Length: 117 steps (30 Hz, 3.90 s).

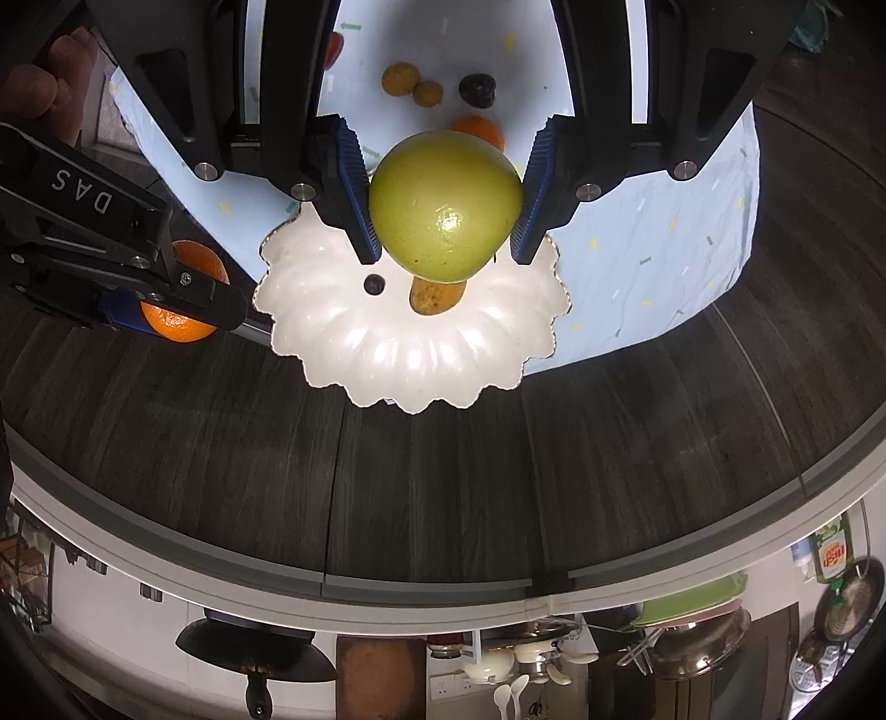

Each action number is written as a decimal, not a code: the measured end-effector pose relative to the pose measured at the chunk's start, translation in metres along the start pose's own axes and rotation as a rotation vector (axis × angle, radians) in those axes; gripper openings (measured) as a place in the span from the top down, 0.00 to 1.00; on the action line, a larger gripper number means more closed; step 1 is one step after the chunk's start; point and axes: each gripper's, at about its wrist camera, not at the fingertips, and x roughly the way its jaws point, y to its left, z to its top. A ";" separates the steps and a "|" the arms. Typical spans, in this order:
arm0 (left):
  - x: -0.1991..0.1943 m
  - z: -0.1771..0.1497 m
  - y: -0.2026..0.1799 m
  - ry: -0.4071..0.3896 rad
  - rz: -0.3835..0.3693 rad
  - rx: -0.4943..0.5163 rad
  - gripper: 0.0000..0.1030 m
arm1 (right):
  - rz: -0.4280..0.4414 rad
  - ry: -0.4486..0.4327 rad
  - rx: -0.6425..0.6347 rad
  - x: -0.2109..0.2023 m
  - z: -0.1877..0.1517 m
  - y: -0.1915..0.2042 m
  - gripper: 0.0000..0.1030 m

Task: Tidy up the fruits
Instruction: 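Lift the pomelo and orange and carry both over the white bowl, then open the left gripper dropping the pomelo while the right releases the orange, then withdraw both grippers from the bowl toward the remaining fruits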

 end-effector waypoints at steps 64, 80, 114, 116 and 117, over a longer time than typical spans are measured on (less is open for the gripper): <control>0.088 0.023 0.034 0.052 0.049 -0.062 0.22 | -0.053 0.039 0.029 0.092 0.024 -0.021 0.27; 0.058 0.033 0.045 0.017 0.096 -0.089 0.07 | -0.074 -0.022 0.022 0.062 0.033 -0.013 0.12; -0.035 -0.009 0.048 -0.038 0.151 -0.145 0.07 | -0.072 -0.089 -0.006 -0.018 0.002 0.019 0.12; -0.039 -0.014 0.051 -0.038 0.155 -0.148 0.07 | -0.075 -0.089 -0.009 -0.021 -0.002 0.023 0.12; -0.041 -0.017 0.051 -0.037 0.157 -0.149 0.07 | -0.076 -0.089 -0.011 -0.022 -0.004 0.024 0.12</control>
